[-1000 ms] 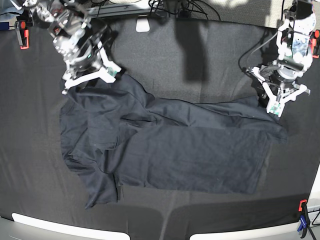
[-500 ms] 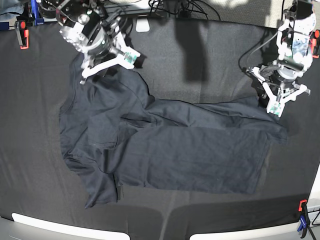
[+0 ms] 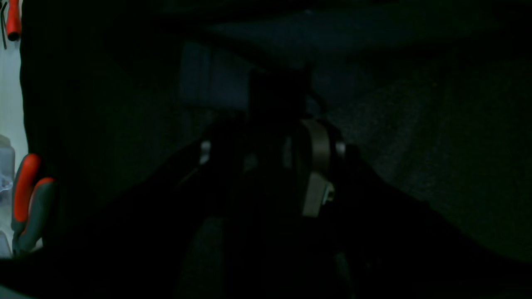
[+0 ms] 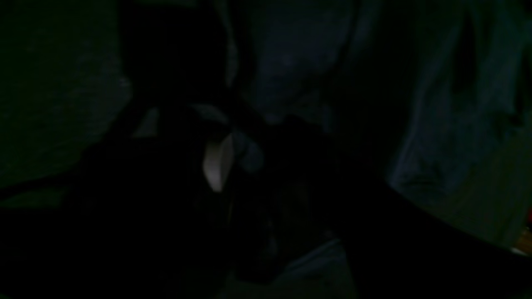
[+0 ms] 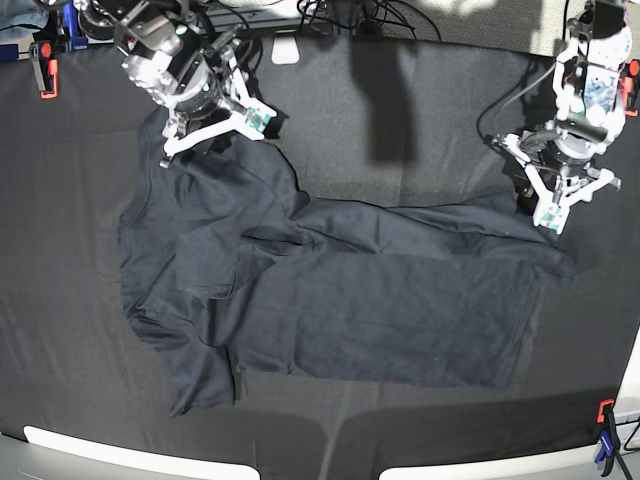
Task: Layout the t-shirt on the table in an organized manner, then fold the t-shirt properly
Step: 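Hold the folded hem with both grippers near the collar edge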
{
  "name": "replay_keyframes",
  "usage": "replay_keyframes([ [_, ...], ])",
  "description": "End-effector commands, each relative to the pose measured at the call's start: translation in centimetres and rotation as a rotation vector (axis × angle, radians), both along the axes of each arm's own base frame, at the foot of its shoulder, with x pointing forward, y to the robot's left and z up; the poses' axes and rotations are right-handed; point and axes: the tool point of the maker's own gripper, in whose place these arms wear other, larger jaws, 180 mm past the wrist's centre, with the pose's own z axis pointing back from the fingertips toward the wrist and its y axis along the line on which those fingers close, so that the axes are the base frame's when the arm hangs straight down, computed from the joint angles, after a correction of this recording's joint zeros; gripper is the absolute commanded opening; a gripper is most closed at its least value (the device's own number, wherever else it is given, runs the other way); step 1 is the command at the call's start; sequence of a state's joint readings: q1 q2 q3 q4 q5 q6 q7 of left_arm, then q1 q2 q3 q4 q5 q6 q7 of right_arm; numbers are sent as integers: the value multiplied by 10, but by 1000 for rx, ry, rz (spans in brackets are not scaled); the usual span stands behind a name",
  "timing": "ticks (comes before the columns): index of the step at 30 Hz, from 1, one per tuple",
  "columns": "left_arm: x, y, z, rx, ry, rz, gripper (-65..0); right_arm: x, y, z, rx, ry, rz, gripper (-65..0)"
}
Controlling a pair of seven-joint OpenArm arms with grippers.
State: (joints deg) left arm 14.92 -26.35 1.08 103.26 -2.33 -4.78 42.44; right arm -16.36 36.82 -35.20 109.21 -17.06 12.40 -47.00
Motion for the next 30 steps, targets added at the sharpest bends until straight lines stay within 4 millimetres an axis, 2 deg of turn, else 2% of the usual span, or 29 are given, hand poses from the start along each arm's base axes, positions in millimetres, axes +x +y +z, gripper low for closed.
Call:
replay_keyframes([
  [1,8,3,12,13,-45,-3,-417,4,-17,2,-66,-23,-25,-402],
  [6,12,4,17,35,-80,-20,-417,6,-18,3,-72,-36,-29,-650],
  [8,15,9,21,92,-100,-30,-417,6,-18,3,-73,-36,-29,-650],
  [12,16,31,30,313,-110,-46,-417,6,-18,3,-73,-36,-29,-650],
  [14,18,34,32,341,-115,-66,-417,6,-18,3,-72,-36,-28,-650],
  [16,18,29,31,350,-111,-111,-417,6,-18,3,-73,-36,-29,-650],
  [25,19,-29,32,478,-230,-501,-417,6,-18,3,-73,-35,-29,-650],
  [27,17,-33,29,505,-234,-553,-417,6,-18,3,-72,-35,-29,-650],
  [30,14,-28,15,519,-194,-567,-417,6,-18,3,-72,-35,-29,-650],
])
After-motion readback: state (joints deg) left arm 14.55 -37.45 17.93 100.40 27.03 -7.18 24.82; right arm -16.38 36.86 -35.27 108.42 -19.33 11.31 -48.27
